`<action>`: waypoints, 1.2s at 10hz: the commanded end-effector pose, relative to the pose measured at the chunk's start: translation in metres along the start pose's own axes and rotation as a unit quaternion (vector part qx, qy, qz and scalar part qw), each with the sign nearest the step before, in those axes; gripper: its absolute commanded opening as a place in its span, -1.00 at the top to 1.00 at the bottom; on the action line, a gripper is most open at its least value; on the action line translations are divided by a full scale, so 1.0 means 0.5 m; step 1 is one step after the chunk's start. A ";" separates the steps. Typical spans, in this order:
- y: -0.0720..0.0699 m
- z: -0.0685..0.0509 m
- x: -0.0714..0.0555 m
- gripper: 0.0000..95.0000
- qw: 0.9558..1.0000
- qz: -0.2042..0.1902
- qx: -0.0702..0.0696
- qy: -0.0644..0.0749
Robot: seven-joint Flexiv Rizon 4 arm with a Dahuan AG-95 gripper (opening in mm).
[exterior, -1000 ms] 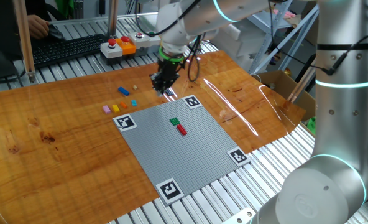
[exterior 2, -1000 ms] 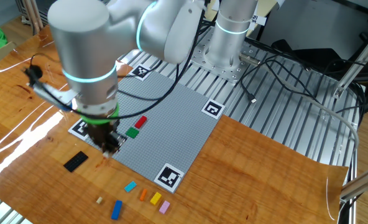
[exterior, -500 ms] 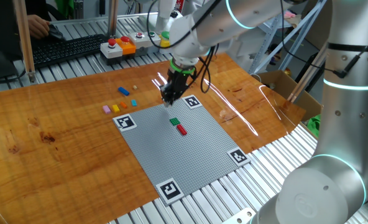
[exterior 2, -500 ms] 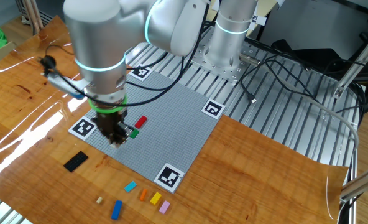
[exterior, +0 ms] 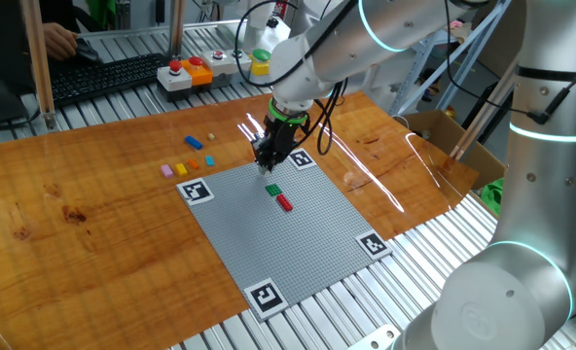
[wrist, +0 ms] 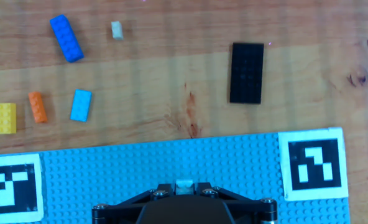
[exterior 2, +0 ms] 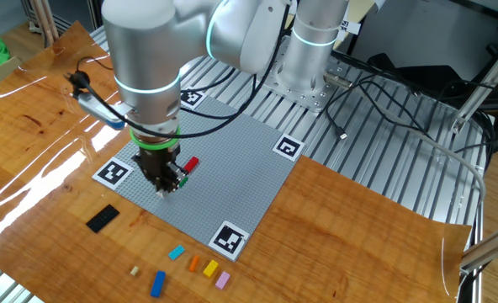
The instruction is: Stack small Lego blocks randomly, one at a time
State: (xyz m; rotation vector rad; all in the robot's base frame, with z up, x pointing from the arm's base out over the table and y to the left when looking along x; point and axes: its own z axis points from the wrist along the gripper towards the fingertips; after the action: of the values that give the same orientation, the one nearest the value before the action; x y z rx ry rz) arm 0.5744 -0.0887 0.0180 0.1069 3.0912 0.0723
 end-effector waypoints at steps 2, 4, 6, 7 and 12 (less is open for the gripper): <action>-0.001 0.006 0.011 1.00 1.000 0.014 -0.001 -0.005; -0.001 0.008 0.014 1.00 1.000 0.030 -0.003 -0.007; -0.001 0.009 0.016 1.00 0.999 0.048 -0.006 -0.007; -0.001 0.009 0.016 1.00 0.998 0.054 -0.007 -0.007; -0.002 0.016 0.017 1.00 0.998 0.059 -0.008 -0.013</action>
State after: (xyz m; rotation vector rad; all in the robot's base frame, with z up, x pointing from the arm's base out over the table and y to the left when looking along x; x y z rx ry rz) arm 0.5655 -0.0885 0.0092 0.2937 3.0527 0.1010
